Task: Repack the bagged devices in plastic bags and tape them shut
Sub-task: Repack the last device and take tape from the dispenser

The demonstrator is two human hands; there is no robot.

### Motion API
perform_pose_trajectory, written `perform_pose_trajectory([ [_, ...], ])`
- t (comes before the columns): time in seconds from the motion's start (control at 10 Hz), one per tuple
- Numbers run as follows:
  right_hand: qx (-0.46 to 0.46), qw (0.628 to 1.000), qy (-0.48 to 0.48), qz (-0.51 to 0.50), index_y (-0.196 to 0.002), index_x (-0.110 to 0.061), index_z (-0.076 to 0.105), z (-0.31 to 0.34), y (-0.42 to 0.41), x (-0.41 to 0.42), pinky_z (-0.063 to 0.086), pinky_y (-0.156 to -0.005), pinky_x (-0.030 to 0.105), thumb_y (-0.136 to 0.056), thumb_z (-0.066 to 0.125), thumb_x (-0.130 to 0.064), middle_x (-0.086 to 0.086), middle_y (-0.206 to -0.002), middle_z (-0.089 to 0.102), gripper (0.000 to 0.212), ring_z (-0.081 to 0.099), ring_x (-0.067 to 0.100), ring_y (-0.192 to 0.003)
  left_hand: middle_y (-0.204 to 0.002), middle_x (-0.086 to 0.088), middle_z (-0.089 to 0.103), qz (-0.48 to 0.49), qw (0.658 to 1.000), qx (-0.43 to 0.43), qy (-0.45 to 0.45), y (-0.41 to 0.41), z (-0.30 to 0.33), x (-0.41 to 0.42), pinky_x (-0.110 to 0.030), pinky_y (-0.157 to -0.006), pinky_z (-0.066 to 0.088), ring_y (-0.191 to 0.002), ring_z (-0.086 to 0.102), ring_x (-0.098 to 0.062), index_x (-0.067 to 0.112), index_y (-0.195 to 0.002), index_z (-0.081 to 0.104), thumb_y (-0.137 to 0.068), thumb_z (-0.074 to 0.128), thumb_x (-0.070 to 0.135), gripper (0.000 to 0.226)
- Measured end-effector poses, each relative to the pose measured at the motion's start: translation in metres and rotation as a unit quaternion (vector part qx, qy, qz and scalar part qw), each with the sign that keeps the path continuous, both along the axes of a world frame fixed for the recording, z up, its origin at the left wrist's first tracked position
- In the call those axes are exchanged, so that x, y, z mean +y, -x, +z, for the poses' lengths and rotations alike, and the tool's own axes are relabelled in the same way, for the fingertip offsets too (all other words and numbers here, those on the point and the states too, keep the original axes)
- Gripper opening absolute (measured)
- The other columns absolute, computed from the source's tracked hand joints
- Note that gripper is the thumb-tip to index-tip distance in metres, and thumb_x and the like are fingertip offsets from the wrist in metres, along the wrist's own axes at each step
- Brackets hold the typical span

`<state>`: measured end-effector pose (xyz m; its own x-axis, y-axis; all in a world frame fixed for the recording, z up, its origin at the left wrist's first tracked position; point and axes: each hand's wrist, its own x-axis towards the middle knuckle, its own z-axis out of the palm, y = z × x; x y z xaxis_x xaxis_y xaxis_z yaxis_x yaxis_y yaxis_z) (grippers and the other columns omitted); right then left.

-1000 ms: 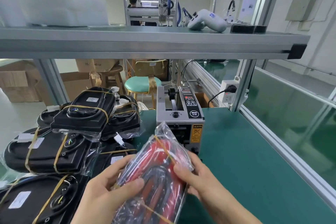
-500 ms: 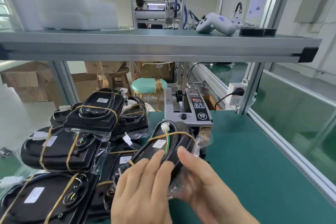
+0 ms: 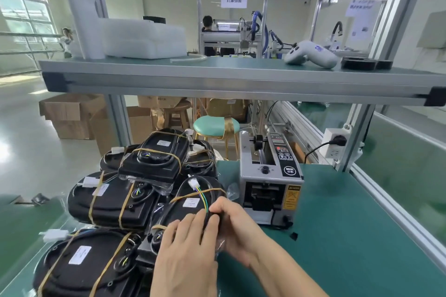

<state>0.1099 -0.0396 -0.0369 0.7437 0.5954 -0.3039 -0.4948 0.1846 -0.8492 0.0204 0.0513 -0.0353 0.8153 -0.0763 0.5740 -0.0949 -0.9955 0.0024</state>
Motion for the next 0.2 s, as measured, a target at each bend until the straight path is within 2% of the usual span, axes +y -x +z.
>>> perform_pose_trajectory([
  [0.1,-0.05,0.997,0.06,0.022,-0.065,-0.018,0.051,0.007,-0.002,0.007,0.042,-0.049,0.02,-0.087,0.047,-0.016,0.001,-0.066,0.054,0.023,0.051,0.012,-0.055,-0.091,-0.019,0.073,0.091,0.996,0.002,-0.015,0.001,-0.009,-0.006,-0.045,-0.059,0.058,-0.07,0.072,-0.028,0.0,-0.085,0.077,-0.063,0.04,0.023,0.049],
  [0.2,-0.139,0.977,0.16,0.017,-0.066,-0.021,0.055,0.01,-0.003,0.011,0.044,-0.05,0.018,-0.089,0.052,-0.022,-0.01,-0.053,0.054,0.022,0.052,0.005,-0.047,-0.103,-0.05,0.043,0.221,0.966,0.123,0.043,-0.019,-0.002,-0.015,-0.039,-0.079,0.058,-0.057,0.069,-0.006,-0.028,-0.094,0.06,-0.062,0.043,0.027,0.067],
])
